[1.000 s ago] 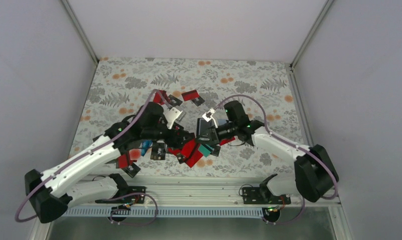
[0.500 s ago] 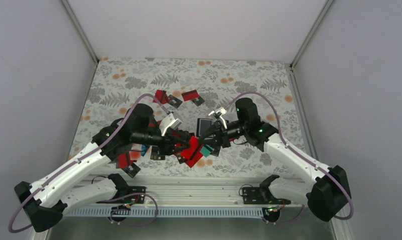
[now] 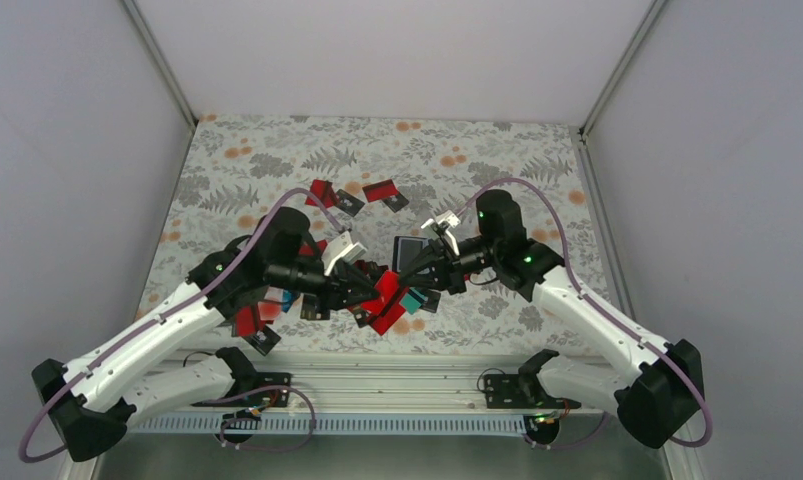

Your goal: Put the credit cards into the card holder

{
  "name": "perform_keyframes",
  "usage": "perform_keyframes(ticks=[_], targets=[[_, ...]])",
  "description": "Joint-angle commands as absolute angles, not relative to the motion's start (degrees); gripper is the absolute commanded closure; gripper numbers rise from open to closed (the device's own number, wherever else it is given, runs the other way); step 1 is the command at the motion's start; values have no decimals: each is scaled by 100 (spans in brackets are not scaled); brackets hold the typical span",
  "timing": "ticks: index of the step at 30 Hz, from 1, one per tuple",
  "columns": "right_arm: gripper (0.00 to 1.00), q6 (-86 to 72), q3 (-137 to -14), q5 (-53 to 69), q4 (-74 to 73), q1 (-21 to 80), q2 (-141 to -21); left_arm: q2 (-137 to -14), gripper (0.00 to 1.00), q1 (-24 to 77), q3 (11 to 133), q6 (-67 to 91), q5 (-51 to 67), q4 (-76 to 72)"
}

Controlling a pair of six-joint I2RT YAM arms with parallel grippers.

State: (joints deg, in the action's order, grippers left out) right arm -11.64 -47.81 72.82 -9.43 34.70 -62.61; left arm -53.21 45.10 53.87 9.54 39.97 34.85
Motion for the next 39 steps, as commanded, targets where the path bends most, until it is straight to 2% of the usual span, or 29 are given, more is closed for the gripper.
perform_keyframes(ticks=[1,14,15,16,19,22,30,39], targets=[[96,-983,-4970,7423,-1116,3476,-6254,-5359,83,4482,5438,899,4043,3391],[95,-893,-4984,7239,-1291,3489,-6355,-5498,98,4484,5307,1398,3652,2947],[87,-922,-5022,7014,-1331,3489,-6369,-5525,98,4485,5307,1473,3508,2945],[74,-995,-5057,6640,-1420,3477,-6386,-5592,98,4483,5293,1532,3394,2911],[51,-1486,-5093,5348,-1577,3318,-6506,-5829,98,4471,5233,1715,2949,2772],[44,-1978,-4957,4567,-1613,2899,-6599,-6257,98,4426,5239,1873,2633,2660],[41,-2629,-4868,3085,-1877,2382,-6964,-7838,98,4108,5503,2827,2449,2029],[45,-2993,-4865,3141,-1575,2312,-8334,-9567,97,3817,6232,3154,3210,1611]])
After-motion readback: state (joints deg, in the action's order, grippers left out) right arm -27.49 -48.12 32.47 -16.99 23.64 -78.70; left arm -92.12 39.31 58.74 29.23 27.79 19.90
